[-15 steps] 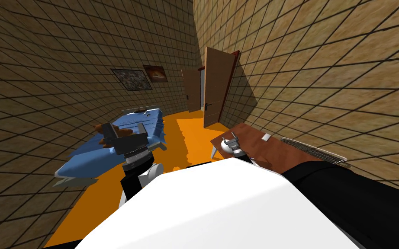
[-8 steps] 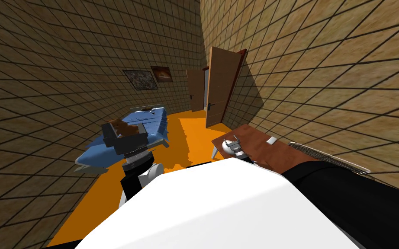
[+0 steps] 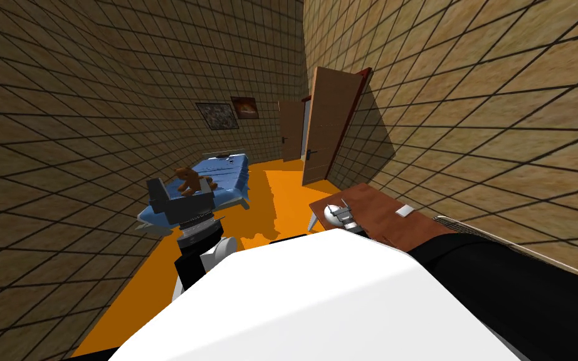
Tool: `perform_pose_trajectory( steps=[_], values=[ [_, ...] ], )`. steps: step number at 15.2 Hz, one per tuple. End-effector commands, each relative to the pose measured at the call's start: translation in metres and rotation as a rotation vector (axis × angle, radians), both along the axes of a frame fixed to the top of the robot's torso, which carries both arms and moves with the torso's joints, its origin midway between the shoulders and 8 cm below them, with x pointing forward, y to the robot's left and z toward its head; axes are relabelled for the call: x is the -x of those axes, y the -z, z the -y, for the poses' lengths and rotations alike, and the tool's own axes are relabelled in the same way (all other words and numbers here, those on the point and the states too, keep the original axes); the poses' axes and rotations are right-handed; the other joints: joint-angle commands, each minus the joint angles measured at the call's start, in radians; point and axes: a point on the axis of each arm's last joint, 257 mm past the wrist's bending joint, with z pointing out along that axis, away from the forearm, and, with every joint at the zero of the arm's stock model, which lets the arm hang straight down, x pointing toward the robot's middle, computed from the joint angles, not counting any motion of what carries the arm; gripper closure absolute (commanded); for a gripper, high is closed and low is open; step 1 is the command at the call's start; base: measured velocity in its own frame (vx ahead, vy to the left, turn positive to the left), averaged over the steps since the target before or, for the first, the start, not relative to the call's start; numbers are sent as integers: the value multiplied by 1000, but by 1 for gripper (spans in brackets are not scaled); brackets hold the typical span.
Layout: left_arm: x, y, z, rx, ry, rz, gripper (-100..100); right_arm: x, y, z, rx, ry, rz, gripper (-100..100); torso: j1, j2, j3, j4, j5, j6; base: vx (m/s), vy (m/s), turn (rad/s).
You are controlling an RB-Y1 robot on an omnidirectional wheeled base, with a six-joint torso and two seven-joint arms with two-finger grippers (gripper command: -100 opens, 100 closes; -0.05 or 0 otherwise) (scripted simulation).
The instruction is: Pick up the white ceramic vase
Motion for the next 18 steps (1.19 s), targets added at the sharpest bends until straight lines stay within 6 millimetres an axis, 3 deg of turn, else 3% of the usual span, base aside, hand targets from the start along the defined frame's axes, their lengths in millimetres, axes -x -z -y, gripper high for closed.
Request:
perform_pose_trajectory(
  steps=[1,5,7,8,10,11,18],
  values=[
    [0,0,0,0,0,0,0,5,3,4,-38,-2,-8,-100,0,0,0,0,0,0,-26,-25,91],
    [0,0,0,0,0,0,0,22,23,27,-111,17,-51,-100,0,0,0,0,0,1,-37,-24,176],
    [0,0,0,0,0,0,0,22,23,27,-150,13,-52,-100,0,1,1,0,0,0,-38,-19,127],
    [0,0,0,0,0,0,0,31,32,38,-165,26,-71,-100,0,0,0,0,0,1,-35,-21,166],
    [0,0,0,0,0,0,0,31,32,38,-203,22,-71,-100,0,0,0,0,0,0,-34,-24,150],
    [0,0,0,0,0,0,0,39,39,49,-219,36,-89,-100,0,0,0,0,0,1,-32,-17,170],
    [0,0,0,0,0,0,0,57,52,69,-344,55,-118,-100,0,0,0,0,0,0,-34,-16,147]
  ],
)
